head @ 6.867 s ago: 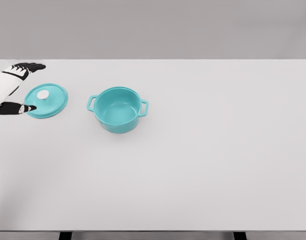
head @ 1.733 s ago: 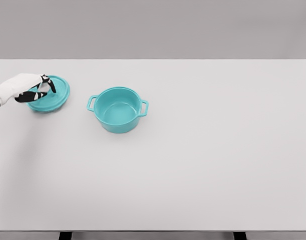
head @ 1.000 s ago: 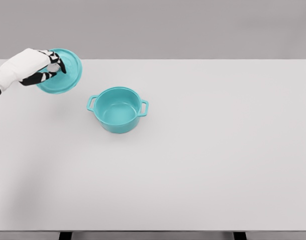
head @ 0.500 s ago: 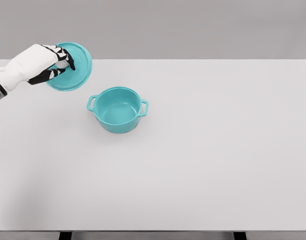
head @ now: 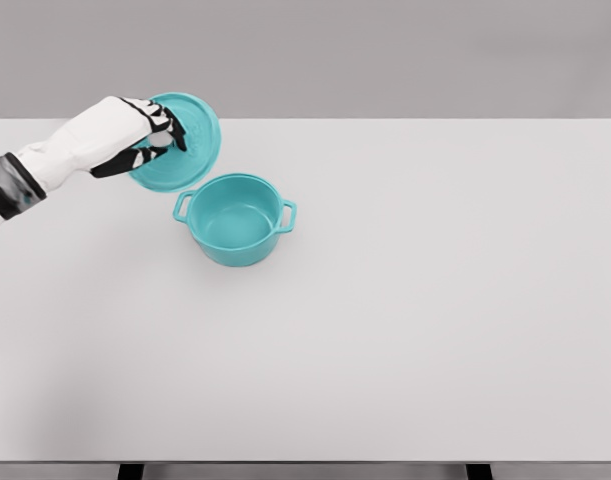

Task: Cover the pot with left arm

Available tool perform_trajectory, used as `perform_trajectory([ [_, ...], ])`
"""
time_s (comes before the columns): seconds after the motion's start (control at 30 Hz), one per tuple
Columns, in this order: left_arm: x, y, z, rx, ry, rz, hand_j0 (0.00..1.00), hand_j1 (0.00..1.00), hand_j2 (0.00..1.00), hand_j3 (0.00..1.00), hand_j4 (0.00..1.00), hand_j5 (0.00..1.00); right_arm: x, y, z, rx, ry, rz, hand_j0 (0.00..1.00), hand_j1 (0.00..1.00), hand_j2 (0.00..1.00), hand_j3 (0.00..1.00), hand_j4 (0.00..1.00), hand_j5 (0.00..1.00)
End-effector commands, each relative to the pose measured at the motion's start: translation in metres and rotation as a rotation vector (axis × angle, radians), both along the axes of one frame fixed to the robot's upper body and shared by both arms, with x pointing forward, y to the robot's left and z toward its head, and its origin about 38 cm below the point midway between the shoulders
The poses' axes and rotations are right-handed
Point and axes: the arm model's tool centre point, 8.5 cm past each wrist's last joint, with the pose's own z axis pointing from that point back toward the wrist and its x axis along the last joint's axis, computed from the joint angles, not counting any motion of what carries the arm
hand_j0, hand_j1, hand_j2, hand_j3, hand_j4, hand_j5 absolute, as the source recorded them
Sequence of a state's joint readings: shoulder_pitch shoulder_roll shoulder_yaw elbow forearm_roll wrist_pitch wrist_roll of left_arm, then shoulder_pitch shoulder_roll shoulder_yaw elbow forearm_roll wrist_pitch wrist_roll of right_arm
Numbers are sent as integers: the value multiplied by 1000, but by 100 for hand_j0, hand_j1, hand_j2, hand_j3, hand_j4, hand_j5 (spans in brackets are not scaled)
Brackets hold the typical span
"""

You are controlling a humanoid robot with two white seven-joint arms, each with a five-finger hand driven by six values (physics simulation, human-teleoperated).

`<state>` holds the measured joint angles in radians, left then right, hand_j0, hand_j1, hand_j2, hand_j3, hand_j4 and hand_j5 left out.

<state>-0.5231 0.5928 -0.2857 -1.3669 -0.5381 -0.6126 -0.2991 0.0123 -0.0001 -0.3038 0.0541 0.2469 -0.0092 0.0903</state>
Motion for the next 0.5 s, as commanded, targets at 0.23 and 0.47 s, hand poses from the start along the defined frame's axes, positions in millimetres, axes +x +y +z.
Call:
perform_trajectory([
  [0.23,-5,-19,-5,-39,9,-59,46,46,46,46,46,46,0,0,0,0,0,0,100,100,100,100,100,100],
  [0.47,-12,-33,-10,-48,18,-99,46,46,46,46,46,46,0,0,0,0,0,0,100,100,100,100,100,100],
])
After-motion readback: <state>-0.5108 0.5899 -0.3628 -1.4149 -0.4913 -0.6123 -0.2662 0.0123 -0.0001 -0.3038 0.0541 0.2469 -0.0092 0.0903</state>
